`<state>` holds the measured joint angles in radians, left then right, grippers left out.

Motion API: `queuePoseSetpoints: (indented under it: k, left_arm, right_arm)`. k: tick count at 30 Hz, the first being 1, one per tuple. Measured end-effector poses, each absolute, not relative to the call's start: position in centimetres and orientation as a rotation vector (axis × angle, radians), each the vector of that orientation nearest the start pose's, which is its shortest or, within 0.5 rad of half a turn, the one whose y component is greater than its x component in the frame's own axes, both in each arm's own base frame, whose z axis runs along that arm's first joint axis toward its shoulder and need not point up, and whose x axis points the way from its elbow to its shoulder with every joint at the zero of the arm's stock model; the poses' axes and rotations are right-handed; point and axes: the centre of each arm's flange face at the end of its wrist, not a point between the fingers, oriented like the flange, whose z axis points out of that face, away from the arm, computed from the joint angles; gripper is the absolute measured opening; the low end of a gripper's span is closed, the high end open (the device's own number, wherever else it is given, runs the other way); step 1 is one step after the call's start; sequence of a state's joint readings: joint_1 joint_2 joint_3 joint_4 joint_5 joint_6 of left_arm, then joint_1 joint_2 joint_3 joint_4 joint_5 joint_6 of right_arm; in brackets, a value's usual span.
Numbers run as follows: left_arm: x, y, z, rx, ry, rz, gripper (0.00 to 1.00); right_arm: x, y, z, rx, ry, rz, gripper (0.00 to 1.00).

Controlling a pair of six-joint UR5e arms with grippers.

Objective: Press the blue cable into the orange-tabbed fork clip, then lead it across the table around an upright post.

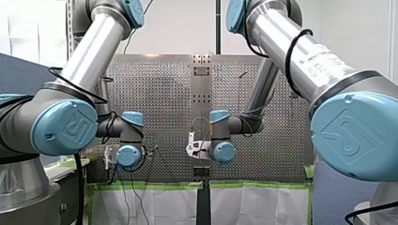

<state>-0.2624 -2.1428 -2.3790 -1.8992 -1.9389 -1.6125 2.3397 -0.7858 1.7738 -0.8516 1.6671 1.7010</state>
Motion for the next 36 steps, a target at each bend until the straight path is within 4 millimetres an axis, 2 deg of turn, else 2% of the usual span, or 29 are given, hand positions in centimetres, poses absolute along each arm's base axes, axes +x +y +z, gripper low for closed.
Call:
queuePoseSetpoints:
  k: [8, 12, 18, 27, 32, 36]
  left_arm:
    - [38.1, -17.7, 2.2, -0.127, 1.681, 0.083, 0.00]
    - [38.8, -17.4, 2.3, -0.140, 1.674, 0.085, 0.00]
    - [40.5, -16.8, 1.3, -0.189, 1.690, 0.078, 0.00]
    - [43.7, -17.1, -1.0, -0.235, 1.675, 0.030, 0.00]
    - [45.2, -17.3, -2.3, -0.226, 1.681, 0.011, 0.00]
    - [46.2, -17.1, -2.7, -0.226, 1.678, 0.015, 0.00]
  right_arm:
    - [51.4, -36.4, -0.6, 1.832, -1.006, 1.633, 0.00]
    - [51.7, -37.2, -1.4, 1.852, -1.016, 1.611, 0.00]
    - [52.6, -39.5, -0.5, 1.831, -1.012, 1.621, 0.00]
    - [53.4, -42.9, 1.6, 1.783, -0.991, 1.627, 0.00]
    - [52.9, -43.9, 1.6, 1.772, -0.986, 1.609, 0.00]
    - [52.6, -44.1, 0.6, 1.778, -0.988, 1.596, 0.00]
